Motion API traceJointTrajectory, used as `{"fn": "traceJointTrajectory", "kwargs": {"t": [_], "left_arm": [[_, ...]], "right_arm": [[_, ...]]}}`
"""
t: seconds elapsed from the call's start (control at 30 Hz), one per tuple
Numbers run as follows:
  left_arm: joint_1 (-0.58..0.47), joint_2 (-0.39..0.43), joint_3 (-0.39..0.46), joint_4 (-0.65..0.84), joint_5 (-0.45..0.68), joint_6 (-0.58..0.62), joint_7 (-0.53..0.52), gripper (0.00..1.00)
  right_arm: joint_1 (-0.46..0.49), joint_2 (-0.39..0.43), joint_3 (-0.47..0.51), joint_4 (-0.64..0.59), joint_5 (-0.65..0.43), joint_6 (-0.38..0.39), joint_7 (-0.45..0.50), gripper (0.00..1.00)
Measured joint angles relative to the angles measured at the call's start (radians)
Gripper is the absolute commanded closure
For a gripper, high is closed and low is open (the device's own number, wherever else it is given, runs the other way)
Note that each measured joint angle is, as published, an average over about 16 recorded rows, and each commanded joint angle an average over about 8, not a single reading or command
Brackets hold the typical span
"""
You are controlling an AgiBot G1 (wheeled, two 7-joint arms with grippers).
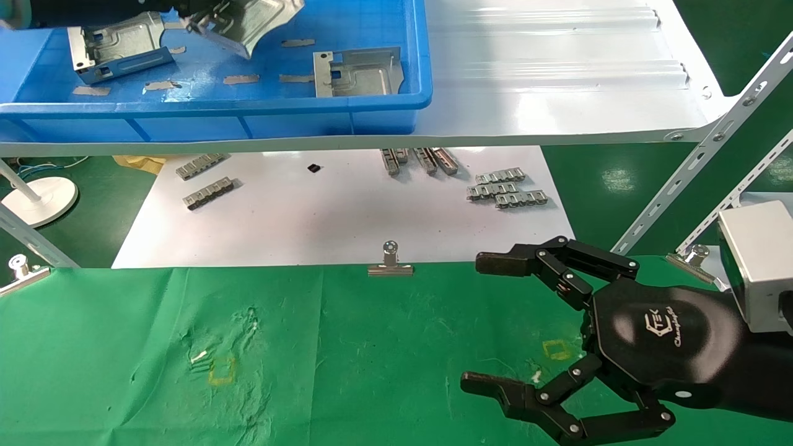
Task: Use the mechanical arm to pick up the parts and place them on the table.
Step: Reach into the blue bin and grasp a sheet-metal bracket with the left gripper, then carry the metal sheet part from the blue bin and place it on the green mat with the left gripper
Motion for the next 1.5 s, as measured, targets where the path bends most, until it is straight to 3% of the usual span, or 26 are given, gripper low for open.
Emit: {"fn": "traceJointTrajectory", "kwargs": {"t": [0.4, 0.63, 1.03, 1.33, 1.37, 1.5], "left_arm": [[0.028, -0.092, -0.058, -0.088, -0.107, 0.391, 0.186, 1.00], [0.124, -0.168, -0.053, -0.206, -0.190, 0.556, 0.305, 1.00], [0.414, -0.366, 0.085, -0.500, -0.355, 0.575, 0.488, 1.00], [0.513, -0.387, 0.207, -0.448, -0.316, 0.553, 0.677, 1.00], [0.516, -0.381, 0.217, -0.432, -0.306, 0.549, 0.698, 0.97], [0.519, -0.357, 0.249, -0.368, -0.269, 0.531, 0.778, 0.47]], "right_arm": [[0.000, 0.000, 0.000, 0.000, 0.000, 0.000, 0.000, 0.00], [0.000, 0.000, 0.000, 0.000, 0.000, 0.000, 0.000, 0.00], [0.000, 0.000, 0.000, 0.000, 0.000, 0.000, 0.000, 0.00], [0.000, 0.000, 0.000, 0.000, 0.000, 0.000, 0.000, 0.00], [0.000, 0.000, 0.000, 0.000, 0.000, 0.000, 0.000, 0.00], [0.000, 0.000, 0.000, 0.000, 0.000, 0.000, 0.000, 0.00]]}}
